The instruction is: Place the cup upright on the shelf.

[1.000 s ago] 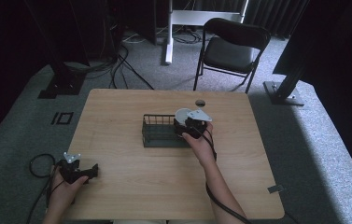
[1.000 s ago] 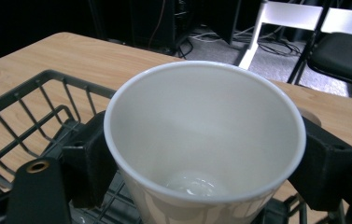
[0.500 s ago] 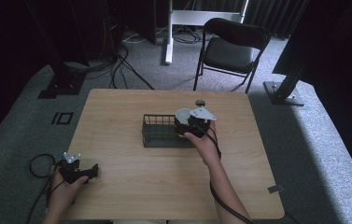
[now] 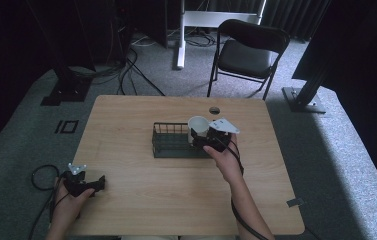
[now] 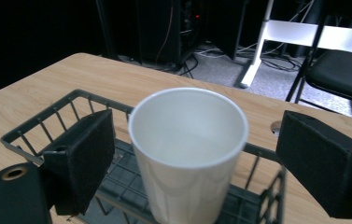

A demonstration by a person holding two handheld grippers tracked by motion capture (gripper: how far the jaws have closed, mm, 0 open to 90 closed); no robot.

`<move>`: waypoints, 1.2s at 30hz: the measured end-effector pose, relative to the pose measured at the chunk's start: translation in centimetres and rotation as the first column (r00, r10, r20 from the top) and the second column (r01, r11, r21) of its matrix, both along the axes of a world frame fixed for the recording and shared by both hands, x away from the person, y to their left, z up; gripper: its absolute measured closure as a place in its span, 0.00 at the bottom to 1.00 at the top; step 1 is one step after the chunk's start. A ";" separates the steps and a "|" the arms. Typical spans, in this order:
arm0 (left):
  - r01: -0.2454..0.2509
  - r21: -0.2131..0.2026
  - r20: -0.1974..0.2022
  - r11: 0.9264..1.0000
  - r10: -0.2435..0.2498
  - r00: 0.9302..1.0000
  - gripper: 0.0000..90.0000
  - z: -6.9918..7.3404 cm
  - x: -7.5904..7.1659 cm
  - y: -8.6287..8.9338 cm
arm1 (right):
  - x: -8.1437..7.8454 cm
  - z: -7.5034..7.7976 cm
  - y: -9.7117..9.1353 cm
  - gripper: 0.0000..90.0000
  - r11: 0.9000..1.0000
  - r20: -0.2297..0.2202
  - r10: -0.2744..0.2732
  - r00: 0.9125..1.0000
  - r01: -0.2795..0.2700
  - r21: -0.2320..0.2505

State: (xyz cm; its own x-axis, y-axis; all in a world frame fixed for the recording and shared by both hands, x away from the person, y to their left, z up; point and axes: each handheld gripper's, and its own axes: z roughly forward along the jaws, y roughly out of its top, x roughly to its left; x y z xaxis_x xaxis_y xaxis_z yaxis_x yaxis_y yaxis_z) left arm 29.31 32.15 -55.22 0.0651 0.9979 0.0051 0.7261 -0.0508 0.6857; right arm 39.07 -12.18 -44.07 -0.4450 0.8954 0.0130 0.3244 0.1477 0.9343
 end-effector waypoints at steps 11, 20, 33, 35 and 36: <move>0.000 0.000 0.000 1.000 0.000 1.000 0.00 0.0 0.0 0.0 | -1.3 -0.9 -2.6 0.13 0.999 0.013 -0.042 0.999 0.042 -0.027; 0.000 0.000 0.000 1.000 0.000 1.000 0.00 0.0 0.0 0.0 | -2.2 -2.0 -4.5 0.13 0.997 0.008 -0.077 0.997 0.077 -0.025; 0.000 0.001 0.000 1.000 0.000 1.000 0.00 0.0 0.0 0.0 | -3.7 -4.5 -7.8 0.13 0.989 -0.026 -0.141 0.990 0.139 -0.050; 0.000 0.001 0.000 1.000 0.000 1.000 0.00 0.0 0.0 0.0 | -3.9 -4.9 -8.2 0.13 0.988 -0.033 -0.150 0.988 0.148 -0.052; 0.000 0.001 0.000 1.000 0.000 1.000 0.00 0.0 0.0 0.0 | -3.9 -5.1 -8.4 0.13 0.987 -0.035 -0.153 0.988 0.151 -0.052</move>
